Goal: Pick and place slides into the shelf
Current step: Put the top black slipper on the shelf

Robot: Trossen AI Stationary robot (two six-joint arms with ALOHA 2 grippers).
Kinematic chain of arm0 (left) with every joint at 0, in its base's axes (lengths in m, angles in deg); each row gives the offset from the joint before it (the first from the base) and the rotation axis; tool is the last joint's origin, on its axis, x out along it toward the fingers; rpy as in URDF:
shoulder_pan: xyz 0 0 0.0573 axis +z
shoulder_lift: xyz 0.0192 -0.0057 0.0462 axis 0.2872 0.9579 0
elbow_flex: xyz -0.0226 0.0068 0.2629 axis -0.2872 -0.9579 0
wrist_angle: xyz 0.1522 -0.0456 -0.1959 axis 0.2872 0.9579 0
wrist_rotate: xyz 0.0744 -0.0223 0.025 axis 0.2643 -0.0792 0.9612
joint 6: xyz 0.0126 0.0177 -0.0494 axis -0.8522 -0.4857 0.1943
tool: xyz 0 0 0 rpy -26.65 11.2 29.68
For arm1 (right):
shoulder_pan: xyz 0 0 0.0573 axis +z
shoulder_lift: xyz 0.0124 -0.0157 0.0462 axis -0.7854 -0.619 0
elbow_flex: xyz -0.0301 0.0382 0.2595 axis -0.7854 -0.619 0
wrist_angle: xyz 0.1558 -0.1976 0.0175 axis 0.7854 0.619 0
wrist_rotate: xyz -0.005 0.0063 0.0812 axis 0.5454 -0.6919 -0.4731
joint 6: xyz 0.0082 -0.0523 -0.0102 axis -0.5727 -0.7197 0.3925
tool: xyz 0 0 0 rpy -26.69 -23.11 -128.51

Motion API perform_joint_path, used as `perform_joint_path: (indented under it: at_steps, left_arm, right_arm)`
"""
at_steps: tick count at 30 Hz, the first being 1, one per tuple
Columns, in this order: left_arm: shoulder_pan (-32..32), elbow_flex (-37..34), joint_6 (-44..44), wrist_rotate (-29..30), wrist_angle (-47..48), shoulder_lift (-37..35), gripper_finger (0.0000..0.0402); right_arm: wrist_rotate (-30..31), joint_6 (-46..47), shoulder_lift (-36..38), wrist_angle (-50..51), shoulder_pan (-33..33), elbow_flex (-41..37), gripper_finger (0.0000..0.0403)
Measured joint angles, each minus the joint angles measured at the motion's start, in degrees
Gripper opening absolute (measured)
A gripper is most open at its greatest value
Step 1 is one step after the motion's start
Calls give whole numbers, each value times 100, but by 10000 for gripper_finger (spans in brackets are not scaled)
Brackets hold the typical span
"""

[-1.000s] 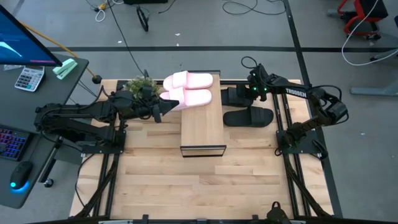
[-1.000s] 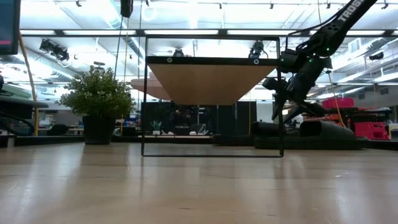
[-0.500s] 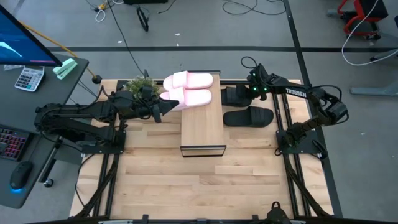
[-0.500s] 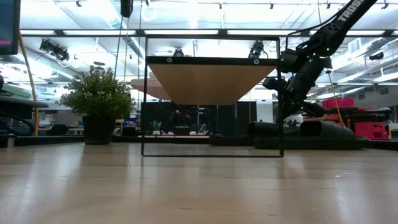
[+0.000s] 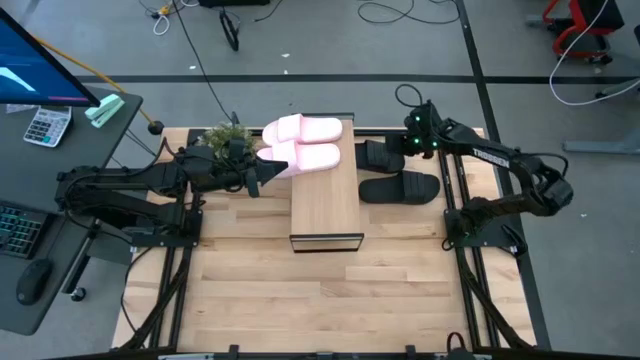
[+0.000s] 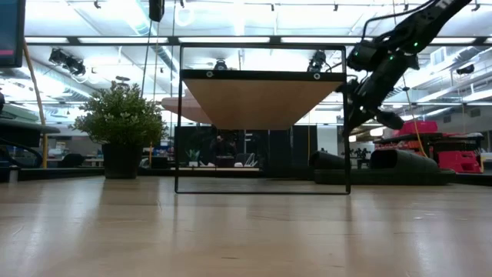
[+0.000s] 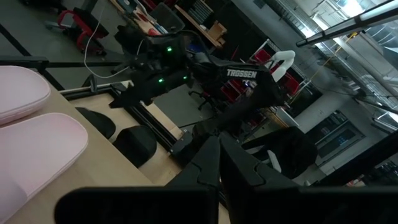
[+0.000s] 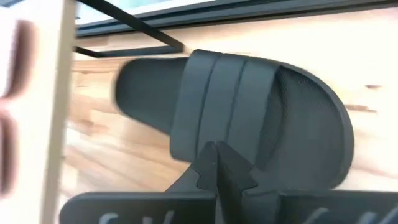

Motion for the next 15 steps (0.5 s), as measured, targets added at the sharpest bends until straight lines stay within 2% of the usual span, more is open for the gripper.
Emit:
perform_joint_path:
  at_steps: [5, 9, 12, 15]
  left_arm:
    - [-1, 0, -5, 0, 0, -1, 16]
    - [-1, 0, -5, 0, 0, -2, 25]
    - [1, 0, -40, 0, 0, 0, 29]
    - [-1, 0, -56, 0, -1, -2, 32]
  right_arm:
    - [-126, 276, 546, 461, 114, 0, 12]
    - [-158, 496, 906, 1085, 483, 2, 35]
    - [107, 693, 983, 1296, 884, 2, 67]
    - [422, 780, 896, 1036, 1267, 2, 115]
